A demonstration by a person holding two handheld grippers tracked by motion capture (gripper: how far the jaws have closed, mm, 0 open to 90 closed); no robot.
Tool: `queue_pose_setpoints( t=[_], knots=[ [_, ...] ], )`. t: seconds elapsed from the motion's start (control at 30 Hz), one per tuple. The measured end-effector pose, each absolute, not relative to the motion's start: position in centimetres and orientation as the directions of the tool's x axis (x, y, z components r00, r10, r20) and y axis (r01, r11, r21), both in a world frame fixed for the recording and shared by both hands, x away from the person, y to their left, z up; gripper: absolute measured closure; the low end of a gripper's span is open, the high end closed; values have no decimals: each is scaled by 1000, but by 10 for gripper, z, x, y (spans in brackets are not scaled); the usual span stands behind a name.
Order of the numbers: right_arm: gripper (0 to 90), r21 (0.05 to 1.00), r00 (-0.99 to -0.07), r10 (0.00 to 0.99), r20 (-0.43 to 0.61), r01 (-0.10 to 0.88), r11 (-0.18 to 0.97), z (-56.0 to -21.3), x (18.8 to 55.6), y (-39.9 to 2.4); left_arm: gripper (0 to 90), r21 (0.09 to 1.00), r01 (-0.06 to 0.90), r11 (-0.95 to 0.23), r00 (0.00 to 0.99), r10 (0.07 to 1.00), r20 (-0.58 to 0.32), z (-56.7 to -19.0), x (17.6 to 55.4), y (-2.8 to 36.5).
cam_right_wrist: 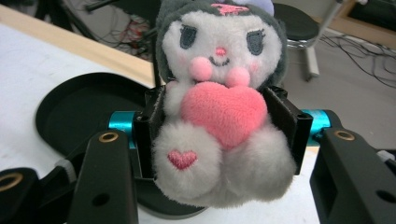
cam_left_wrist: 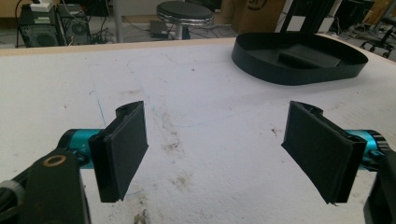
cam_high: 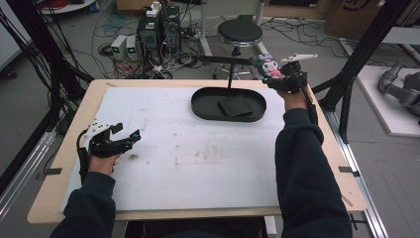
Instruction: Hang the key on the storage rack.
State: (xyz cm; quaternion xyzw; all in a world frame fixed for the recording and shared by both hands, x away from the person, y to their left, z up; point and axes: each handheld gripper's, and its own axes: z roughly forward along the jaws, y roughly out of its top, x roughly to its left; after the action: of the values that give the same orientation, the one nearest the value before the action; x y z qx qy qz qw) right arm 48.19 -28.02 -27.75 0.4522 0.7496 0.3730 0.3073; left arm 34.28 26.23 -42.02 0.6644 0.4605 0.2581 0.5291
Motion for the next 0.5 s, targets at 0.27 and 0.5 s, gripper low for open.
queue_pose_setpoints(
  t=[0.27, 0.5],
  knots=[
    [460, 831, -341, 936, -88, 493, 258, -285, 488, -297, 214, 940, 341, -16, 444, 884, -146, -420, 343, 264],
    [464, 816, -334, 939, -78, 519, 253, -304, 478, -315, 214, 941, 337, -15, 445, 884, -145, -420, 342, 262]
  ],
)
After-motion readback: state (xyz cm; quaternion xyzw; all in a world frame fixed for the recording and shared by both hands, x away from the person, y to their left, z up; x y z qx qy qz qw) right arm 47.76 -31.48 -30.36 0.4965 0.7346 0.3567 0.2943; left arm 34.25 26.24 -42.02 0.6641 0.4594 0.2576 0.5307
